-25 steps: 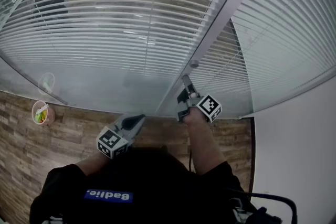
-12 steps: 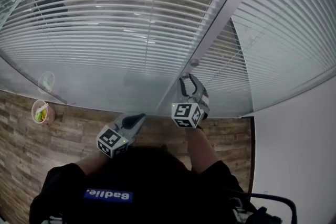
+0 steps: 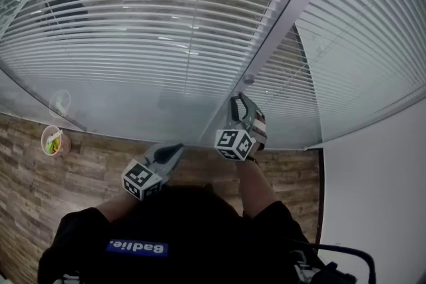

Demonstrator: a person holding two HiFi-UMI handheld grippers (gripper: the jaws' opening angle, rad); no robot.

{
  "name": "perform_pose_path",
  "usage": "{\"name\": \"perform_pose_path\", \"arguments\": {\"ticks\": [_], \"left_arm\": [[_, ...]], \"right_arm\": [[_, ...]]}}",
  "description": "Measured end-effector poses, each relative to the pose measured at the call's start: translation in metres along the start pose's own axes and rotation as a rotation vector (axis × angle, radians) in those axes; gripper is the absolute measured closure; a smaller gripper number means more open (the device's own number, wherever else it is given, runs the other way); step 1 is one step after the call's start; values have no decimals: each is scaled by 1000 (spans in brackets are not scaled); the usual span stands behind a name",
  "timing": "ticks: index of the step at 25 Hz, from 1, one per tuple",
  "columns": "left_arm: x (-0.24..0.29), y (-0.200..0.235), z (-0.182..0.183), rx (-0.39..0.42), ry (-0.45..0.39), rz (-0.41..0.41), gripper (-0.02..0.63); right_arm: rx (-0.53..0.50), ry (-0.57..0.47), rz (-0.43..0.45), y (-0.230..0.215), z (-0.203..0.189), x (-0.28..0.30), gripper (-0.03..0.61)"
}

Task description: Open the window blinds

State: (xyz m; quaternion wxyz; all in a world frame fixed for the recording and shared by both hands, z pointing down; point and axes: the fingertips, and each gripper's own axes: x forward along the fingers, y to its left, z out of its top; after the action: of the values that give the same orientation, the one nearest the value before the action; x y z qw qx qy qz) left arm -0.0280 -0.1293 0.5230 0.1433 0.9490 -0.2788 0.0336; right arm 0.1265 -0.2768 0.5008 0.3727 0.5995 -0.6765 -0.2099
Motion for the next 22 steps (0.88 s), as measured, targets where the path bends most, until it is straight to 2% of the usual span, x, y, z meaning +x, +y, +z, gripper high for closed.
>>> {"name": "perform_pose_path", "arguments": {"ticks": [4, 7, 22], "left_arm": [[1, -1, 3, -3, -1, -2, 614], [2, -2, 5, -3, 0, -3, 614], [4, -3, -4, -1, 2, -11, 615]], "right_arm": [[231, -23, 53, -6, 1, 0, 453], [355, -36, 84, -9, 2, 0, 453], [585, -43, 141, -6, -6, 4, 453]]}}
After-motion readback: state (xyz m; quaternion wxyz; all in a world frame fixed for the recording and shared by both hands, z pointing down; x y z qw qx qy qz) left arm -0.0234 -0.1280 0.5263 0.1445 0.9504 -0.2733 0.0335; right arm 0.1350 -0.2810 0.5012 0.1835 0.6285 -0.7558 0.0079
